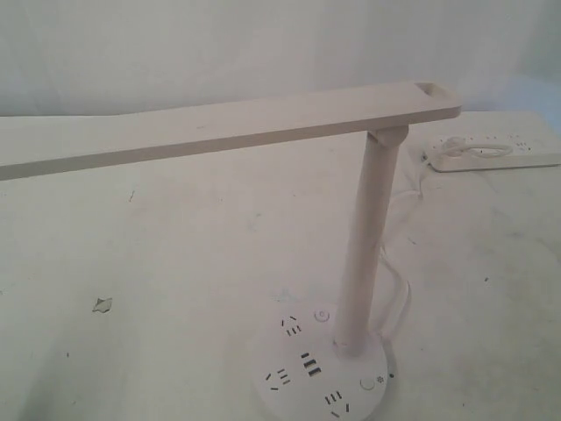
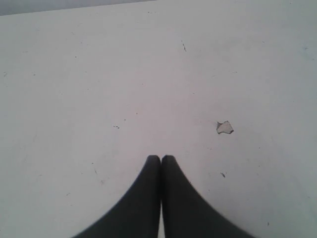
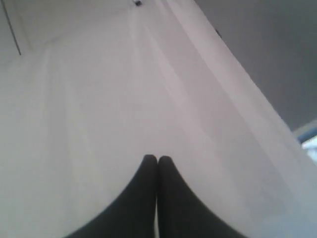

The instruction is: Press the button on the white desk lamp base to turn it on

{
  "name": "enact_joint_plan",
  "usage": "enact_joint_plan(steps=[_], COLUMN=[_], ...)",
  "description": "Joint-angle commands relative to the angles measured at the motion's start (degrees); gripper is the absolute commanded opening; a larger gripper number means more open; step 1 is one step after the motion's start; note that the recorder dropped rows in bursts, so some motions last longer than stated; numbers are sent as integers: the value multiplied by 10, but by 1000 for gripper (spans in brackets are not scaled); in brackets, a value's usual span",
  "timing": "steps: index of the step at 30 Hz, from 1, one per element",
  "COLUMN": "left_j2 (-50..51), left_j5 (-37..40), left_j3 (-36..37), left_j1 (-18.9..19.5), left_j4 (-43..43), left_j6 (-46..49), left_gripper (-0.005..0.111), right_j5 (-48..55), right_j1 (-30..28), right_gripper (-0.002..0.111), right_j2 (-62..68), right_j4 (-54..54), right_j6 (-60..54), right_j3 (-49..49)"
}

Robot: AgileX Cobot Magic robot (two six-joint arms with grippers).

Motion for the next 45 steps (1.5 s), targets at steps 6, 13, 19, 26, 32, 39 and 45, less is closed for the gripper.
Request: enact_joint_plan(steps=[6,13,19,26,32,39,45], left_j2=[1,1,1,1,1,1,1], left_j5=[1,1,1,1,1,1,1], left_j3=[1,1,1,1,1,1,1], left_j1=[1,1,1,1,1,1,1], left_j4=[-3,-3,-3,-3,-3,-3,-3], left_j6=[0,0,0,0,0,0,0], left_gripper=[0,0,0,0,0,0,0], right_j5=[344,627,659,706,759,794,818], right_j1=[1,12,13,13,13,13,13], right_gripper=[0,0,0,0,0,0,0], right_j2=[84,228,360,555,697,839,904], right_j4=[-32,159,382,503,562,577,627], right_j6=[412,85,-213,-466,-609,-687,-743], right_j3=[-32,-67,-67,-88,-135,-182,-193])
